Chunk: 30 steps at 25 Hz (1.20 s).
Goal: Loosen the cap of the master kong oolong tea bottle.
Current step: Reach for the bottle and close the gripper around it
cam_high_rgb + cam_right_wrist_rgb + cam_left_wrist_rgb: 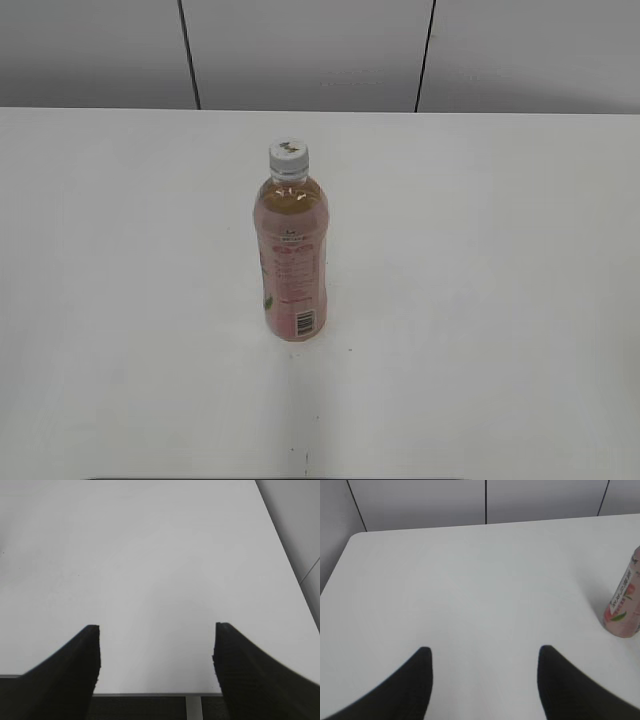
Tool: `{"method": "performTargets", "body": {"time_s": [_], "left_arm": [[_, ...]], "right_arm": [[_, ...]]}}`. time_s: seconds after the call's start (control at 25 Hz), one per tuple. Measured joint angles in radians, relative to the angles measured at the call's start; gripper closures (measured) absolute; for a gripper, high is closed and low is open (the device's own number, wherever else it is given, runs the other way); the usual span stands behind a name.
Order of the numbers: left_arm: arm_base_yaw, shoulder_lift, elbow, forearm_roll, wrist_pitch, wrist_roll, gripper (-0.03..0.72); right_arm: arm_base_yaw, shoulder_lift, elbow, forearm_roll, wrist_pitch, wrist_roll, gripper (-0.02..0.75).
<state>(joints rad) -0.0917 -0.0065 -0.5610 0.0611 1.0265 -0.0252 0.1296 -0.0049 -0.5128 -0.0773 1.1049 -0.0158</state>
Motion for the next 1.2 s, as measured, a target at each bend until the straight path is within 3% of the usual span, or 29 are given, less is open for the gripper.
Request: {"method": "performTargets", "body": {"time_s": [0.56, 0.8, 1.2], "left_arm": [[0.0, 0.0, 0.0, 0.002, -0.001, 0.0, 0.282], [0.0, 0.057, -0.004, 0.002, -0.017, 0.0, 0.282], [0.0, 0.232, -0.013, -0.008, -0.37, 0.0, 0.286]], "right_arm": [[0.0, 0.0, 0.0, 0.0, -0.002, 0.0, 0.204], [0.0, 0.029, -0.018, 0.0, -0.102, 0.0, 0.204], [0.0, 0.162, -0.023, 0.0, -0.316, 0.0, 0.204]]}}
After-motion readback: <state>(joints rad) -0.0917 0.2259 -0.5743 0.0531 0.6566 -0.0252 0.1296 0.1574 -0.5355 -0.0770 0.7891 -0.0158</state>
